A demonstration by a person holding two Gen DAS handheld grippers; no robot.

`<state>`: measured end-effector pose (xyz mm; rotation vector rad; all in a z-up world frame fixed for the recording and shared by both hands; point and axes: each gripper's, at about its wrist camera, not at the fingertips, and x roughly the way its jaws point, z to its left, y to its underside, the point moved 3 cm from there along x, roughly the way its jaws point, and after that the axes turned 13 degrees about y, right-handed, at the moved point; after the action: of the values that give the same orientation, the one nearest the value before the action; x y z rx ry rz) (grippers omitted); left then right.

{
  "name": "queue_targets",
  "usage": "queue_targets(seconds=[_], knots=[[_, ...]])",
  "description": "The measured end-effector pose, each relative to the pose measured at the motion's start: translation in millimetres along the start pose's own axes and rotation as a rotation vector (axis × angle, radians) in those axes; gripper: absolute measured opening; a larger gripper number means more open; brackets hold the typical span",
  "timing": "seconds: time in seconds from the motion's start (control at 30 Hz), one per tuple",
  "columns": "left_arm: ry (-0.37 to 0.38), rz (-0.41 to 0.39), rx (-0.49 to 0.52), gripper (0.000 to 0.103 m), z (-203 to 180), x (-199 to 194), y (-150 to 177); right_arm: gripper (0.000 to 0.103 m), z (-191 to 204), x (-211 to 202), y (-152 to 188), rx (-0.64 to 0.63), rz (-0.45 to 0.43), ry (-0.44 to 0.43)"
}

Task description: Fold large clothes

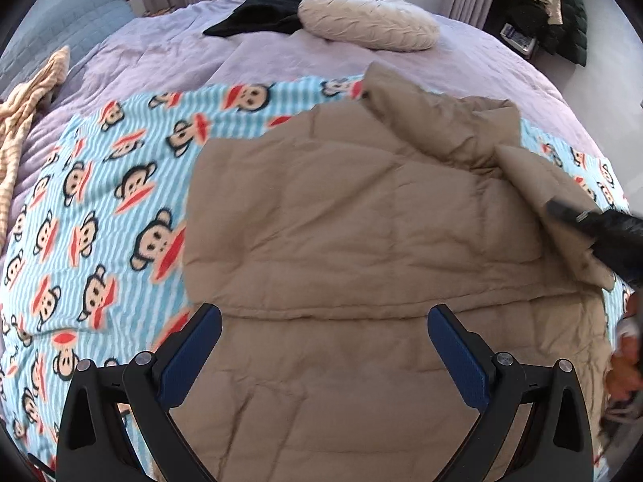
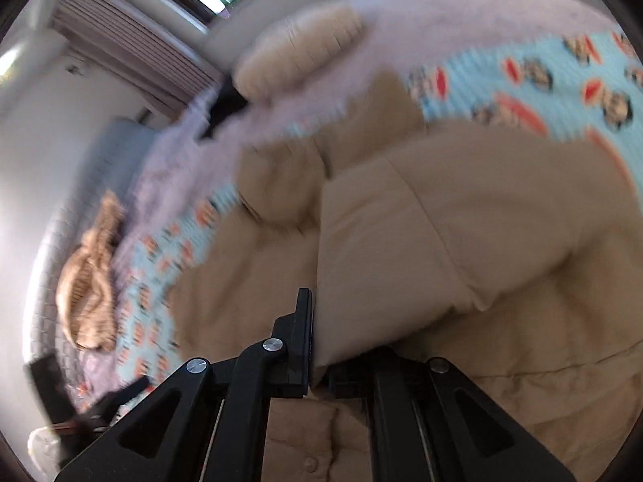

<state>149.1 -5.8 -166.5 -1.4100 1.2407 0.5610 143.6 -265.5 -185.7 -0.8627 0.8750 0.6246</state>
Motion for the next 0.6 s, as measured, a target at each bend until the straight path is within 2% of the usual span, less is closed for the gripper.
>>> queue_targets(seconds=[0.13,0.2,0.27,0.3,0.33,0.4,0.5,0.6], knots=[[0.007,0.012,-0.011,0.103,11.7,4.5,11.7,0.007,-16.4,30.0,24.7,0.095,0.071,0.032],[0.012,0.016,-0.019,0.103,14.4,7.3,14.5,0.007,-23.3,33.8,26.0,0.122,0.089,0.036],[0.020,0.015,-0.029,0.103,14.6,9.5,14.5,0.011,-24.4,29.4,26.2,0.122,0.111,0.051],[0.025,0.011,-0.036,0.103,14.2,10.4,13.3,0.026,-24.1,24.0,24.6,0.114,0.124,0.058],[0.031,0.005,-0.041,0.103,13.3,10.4,11.6,0.048,-23.1,19.4,24.3,0.110,0.126,0.054],[0.048,-0.007,-0.046,0.103,10.9,10.0,8.0,0.064,-20.1,2.2,25.5,0.108,0.092,0.034],[0.074,-0.020,-0.035,0.103,7.3,10.2,0.6,0.064,-29.7,-24.5,23.5,0.157,0.042,0.030],[0.114,-0.035,-0.039,0.103,8.7,9.1,-8.0,0.064,-65.8,-36.2,18.9,0.318,0.014,0.026]])
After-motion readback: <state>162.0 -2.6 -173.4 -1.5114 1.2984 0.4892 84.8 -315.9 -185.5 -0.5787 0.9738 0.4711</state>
